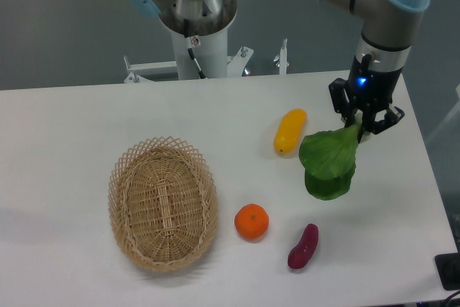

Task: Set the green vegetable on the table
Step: 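Hold the green bok choy in the gripper above the table, then lower the held bok choy onto the table beside the yellow squash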

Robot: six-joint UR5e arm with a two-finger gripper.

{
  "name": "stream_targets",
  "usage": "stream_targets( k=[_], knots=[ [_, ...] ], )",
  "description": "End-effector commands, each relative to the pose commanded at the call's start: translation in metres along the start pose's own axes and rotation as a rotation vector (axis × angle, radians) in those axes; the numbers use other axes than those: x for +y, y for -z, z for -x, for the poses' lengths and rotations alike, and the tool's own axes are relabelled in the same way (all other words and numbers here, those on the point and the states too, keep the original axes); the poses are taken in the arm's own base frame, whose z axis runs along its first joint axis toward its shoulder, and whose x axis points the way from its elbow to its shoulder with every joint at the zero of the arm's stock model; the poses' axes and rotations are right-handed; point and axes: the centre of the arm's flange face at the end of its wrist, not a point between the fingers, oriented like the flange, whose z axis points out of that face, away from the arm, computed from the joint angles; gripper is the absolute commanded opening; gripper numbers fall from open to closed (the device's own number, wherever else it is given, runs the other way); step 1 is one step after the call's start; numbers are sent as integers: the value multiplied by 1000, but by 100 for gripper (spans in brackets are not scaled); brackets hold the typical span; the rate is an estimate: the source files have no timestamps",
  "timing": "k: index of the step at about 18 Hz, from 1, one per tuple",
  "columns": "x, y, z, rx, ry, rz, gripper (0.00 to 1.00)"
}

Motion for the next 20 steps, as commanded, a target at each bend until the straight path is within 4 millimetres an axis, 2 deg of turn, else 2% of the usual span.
stream_targets(
  k=[11, 14, 17, 20],
  knots=[
    [2, -5, -2, 4, -1, 5, 32],
    [5, -16, -8, 10, -15, 4, 32],
    [4, -24, -3, -30, -26, 4, 32],
    [14, -55, 1, -78, -92, 11, 32]
  ],
)
